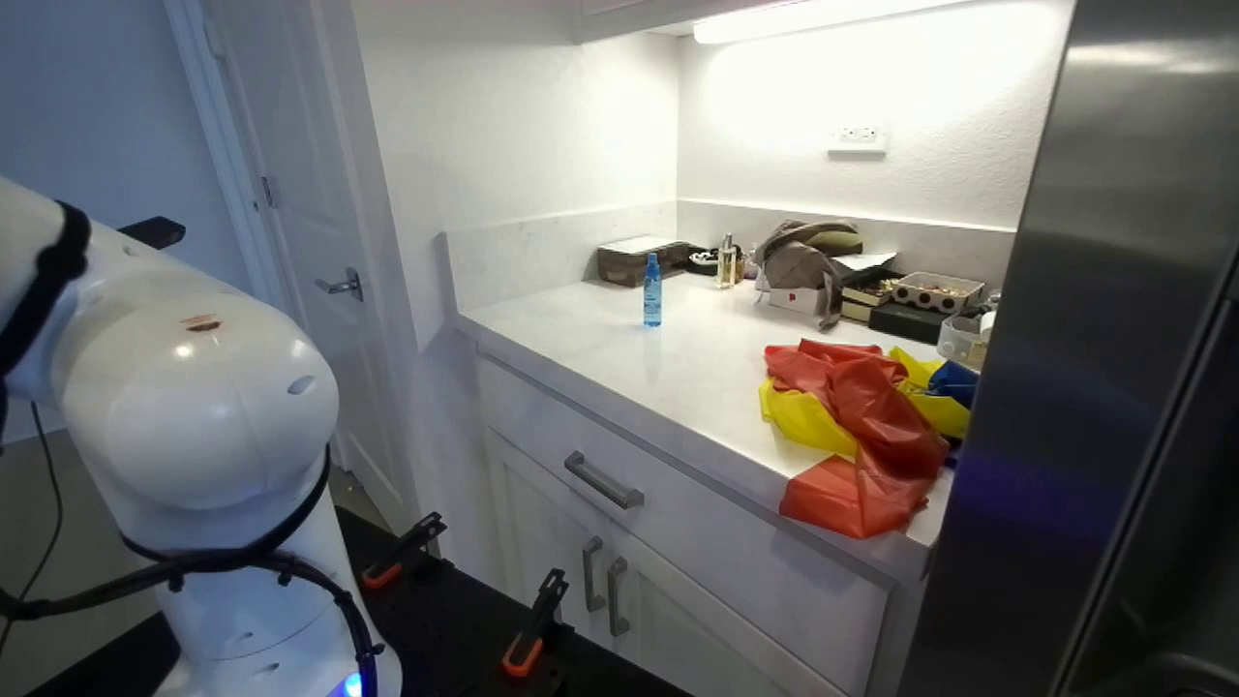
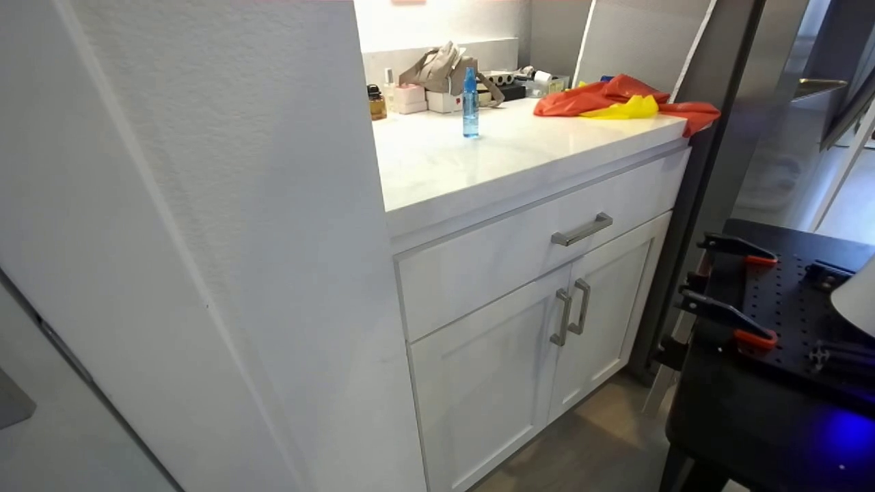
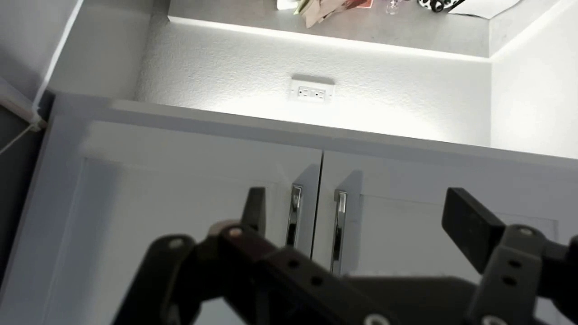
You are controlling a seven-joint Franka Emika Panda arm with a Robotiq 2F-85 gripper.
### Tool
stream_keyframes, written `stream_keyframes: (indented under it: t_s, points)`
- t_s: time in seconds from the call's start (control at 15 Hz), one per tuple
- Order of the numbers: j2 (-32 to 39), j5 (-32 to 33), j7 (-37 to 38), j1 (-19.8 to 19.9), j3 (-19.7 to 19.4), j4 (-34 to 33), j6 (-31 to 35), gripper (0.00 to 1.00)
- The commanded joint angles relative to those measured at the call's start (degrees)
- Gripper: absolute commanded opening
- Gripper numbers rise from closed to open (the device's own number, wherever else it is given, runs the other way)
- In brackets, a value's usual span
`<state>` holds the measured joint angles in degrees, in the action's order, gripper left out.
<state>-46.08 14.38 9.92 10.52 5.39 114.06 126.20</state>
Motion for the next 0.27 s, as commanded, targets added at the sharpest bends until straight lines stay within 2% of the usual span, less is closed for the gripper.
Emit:
stream_keyframes:
  t_s: [0.0, 0.2]
  points:
    - [0.1, 0.3, 0.5, -0.1, -0.1, -0.2, -0.2, 1.00]
    - [0.1, 0.3, 0.6, 0.0, -0.1, 0.0, -0.2, 1.00]
